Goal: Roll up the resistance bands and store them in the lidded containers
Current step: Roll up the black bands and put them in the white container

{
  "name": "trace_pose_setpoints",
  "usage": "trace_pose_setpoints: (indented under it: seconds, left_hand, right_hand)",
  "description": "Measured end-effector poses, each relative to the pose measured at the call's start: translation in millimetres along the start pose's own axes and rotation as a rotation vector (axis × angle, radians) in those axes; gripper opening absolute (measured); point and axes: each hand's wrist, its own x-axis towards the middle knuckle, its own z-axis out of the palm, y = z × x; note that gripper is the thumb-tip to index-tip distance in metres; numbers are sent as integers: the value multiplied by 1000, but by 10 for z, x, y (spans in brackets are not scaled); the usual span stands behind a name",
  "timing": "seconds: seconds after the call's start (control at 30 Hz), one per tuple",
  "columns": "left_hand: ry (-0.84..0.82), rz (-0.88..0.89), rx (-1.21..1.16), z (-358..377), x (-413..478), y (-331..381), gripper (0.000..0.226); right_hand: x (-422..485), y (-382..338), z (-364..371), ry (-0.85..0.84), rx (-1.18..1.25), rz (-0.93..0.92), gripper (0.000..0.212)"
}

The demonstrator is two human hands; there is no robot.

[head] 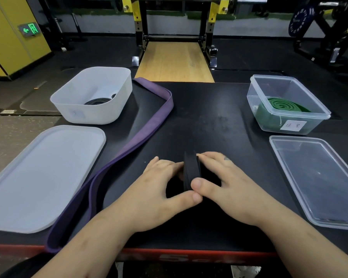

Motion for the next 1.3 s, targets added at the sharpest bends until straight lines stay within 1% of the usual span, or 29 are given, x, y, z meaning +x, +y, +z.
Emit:
trace_pose_setpoints:
  seconds: [0.07, 0.1, 0.17, 0.23, 0.33, 0.4, 0.47, 0.53, 0.6, 0.67, 0.73, 0.8, 0.87, 0.93, 1.03, 1.1, 1.13, 1.17, 1.2, 1.23, 1.3]
  left_hand:
    - [-32, 15, -29, 3, 8, -24, 29]
    - [-48, 21, -54, 9, 5, -34, 31]
    - [-60, 56, -107, 31, -10, -42, 43]
    - [-60, 74, -116, 63, -14, -40, 56]
    - [4, 45, -15, 87, -11, -53, 65]
    - [14, -12, 91, 77, -10, -58, 77]
    - [-1, -73, 176, 82, -7, -75, 94]
    - [-25, -76, 213, 88, -13, -87, 103]
    - [-58, -31, 216, 87, -30, -98, 101]
    - [-68, 16, 194, 63, -59, -120, 92]
    - [-33, 44, 152, 41, -69, -154, 74]
    - [29, 35, 131, 68, -51, -176, 56]
    - [79, 10, 137, 135, -31, -177, 44]
    - [114, 12, 151, 199, -21, -178, 37]
    - [152, 29, 162, 235, -16, -199, 38]
    - [153, 31, 169, 231, -2, -206, 40]
    - [154, 33, 175, 230, 2, -208, 41]
    - [154, 35, 180, 230, 3, -212, 42]
    - [153, 35, 182, 231, 2, -216, 44]
    - [150, 32, 182, 231, 1, -221, 44]
    - [146, 26, 179, 232, -3, -228, 40]
  right_hand:
    - [5, -55, 14, 11, 23, -17, 50]
    - [0, -83, 21, 24, 40, -17, 58]
    - [-2, -137, 26, 52, 53, -22, 78]
    - [5, -176, 17, 79, 23, -60, 83]
    - [-16, -187, -35, 117, -74, -83, 86]
    - [-37, -161, -64, 120, -145, -78, 90]
    - [-36, -113, -71, 80, -227, -68, 93]
    - [-26, -55, -59, 8, -272, -52, 96]
    - [-28, -4, -42, -49, -322, -34, 98]
    - [-29, 6, -24, -92, -418, -17, 102]
    - [-11, -12, -8, -101, -529, -31, 103]
    - [6, -28, -2, -106, -558, -12, 103]
    - [-3, -45, -18, -114, -535, 30, 101]
    - [-35, -61, -47, -108, -473, 76, 98]
    - [-97, -69, -78, -106, -357, 116, 97]
    - [-102, -52, -107, -94, -321, 132, 92]
    - [-93, -46, -119, -72, -314, 127, 84]
    - [-73, -30, -130, -19, -299, 115, 73]
    - [-50, -15, -145, 60, -258, 110, 59]
    - [-23, 9, -161, 145, -193, 122, 50]
    - [21, 65, -183, 272, -82, 188, 52]
